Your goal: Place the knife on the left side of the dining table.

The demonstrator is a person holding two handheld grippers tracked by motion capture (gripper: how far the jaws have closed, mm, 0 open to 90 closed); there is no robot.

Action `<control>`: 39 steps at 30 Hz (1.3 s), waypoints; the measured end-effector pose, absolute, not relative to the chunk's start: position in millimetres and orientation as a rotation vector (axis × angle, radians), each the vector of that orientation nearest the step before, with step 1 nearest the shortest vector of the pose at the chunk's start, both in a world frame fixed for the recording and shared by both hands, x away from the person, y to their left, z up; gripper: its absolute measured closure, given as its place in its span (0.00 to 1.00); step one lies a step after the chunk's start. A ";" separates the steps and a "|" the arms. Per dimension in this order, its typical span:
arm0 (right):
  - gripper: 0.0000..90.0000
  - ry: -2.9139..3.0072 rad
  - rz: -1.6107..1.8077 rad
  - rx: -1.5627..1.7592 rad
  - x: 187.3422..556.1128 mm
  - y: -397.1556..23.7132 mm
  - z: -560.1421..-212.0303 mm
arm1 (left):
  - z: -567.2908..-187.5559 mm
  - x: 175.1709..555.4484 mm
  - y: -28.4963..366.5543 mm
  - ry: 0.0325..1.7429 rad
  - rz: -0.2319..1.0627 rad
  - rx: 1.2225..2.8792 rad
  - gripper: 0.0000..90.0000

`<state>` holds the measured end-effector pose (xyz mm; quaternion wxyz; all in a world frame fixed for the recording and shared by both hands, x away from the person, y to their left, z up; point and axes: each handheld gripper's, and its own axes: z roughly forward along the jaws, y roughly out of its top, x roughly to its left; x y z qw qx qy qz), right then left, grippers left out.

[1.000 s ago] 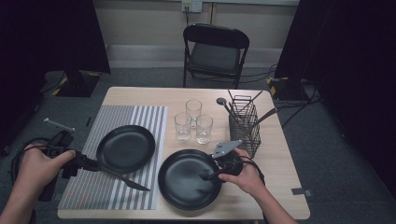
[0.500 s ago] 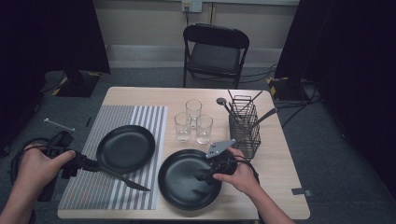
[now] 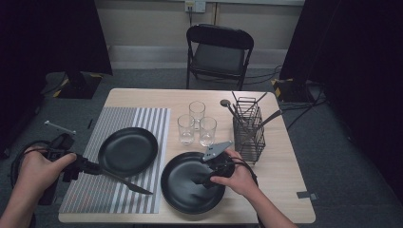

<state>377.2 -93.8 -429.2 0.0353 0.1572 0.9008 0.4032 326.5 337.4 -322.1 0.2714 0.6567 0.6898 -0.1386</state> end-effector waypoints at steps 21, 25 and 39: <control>0.23 2.795 1.268 0.449 375.6 -70.1 -426.7 | -322.2 327.4 338.8 1.842 -0.363 1.800 0.90; 0.23 2.802 1.271 0.431 375.0 -64.9 -427.0 | -321.6 327.7 336.7 1.853 -0.385 1.774 0.90; 0.23 2.828 1.297 0.390 372.1 -48.8 -426.7 | -322.0 327.7 339.3 1.848 -0.371 1.812 0.90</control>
